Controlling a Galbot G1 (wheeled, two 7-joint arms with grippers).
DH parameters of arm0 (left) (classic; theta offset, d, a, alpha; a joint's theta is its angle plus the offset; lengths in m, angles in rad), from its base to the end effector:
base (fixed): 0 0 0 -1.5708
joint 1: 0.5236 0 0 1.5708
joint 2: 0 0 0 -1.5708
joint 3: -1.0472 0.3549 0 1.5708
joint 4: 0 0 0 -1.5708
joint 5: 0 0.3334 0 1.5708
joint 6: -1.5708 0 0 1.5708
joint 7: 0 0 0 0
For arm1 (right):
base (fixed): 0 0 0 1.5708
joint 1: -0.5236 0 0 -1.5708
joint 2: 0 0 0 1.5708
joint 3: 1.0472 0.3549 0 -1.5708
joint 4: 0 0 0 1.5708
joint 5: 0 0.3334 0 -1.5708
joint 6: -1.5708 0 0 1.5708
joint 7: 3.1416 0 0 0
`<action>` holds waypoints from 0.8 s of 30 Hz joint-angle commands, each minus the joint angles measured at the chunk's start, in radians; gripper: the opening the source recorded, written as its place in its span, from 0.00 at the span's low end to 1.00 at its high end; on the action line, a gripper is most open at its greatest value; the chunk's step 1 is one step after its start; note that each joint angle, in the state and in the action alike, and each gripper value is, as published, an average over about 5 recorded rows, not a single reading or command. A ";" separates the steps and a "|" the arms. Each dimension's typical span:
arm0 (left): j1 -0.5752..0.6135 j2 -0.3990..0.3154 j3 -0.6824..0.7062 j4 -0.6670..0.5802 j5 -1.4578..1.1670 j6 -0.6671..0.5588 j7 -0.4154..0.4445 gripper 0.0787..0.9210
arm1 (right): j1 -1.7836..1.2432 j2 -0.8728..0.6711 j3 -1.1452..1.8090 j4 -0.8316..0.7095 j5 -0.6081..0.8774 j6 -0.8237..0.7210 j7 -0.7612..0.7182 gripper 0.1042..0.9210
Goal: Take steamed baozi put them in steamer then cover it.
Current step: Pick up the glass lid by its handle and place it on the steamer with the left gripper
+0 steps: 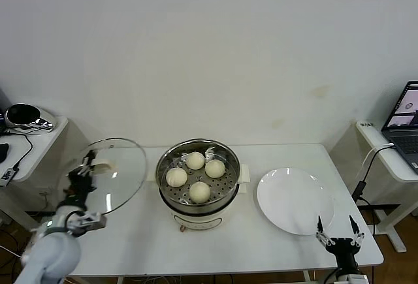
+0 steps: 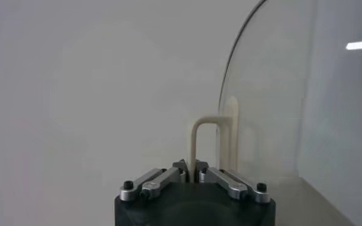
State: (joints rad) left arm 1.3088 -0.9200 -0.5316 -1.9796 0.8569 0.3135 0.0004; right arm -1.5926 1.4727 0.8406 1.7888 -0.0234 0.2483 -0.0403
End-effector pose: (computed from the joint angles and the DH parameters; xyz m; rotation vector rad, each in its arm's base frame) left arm 0.2501 0.1367 -0.2486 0.1312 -2.3150 -2.0924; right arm 0.1236 -0.1287 -0.3926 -0.2808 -3.0318 0.3968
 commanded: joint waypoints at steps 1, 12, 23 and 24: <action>-0.359 -0.027 0.442 -0.018 0.034 0.210 0.117 0.08 | -0.001 0.020 -0.008 0.012 -0.035 0.000 0.010 0.88; -0.515 -0.199 0.637 0.049 0.258 0.331 0.292 0.08 | 0.010 0.032 -0.016 -0.025 -0.059 0.016 0.013 0.88; -0.512 -0.322 0.688 0.111 0.407 0.312 0.321 0.08 | 0.020 0.031 -0.025 -0.047 -0.068 0.027 0.012 0.88; -0.509 -0.324 0.688 0.112 0.409 0.308 0.318 0.08 | 0.021 0.031 -0.026 -0.049 -0.069 0.028 0.012 0.88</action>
State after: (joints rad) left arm 0.8582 -1.1419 0.0553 -1.9016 1.1371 0.5888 0.2679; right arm -1.5723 1.5010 0.8164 1.7496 -0.0855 0.2745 -0.0292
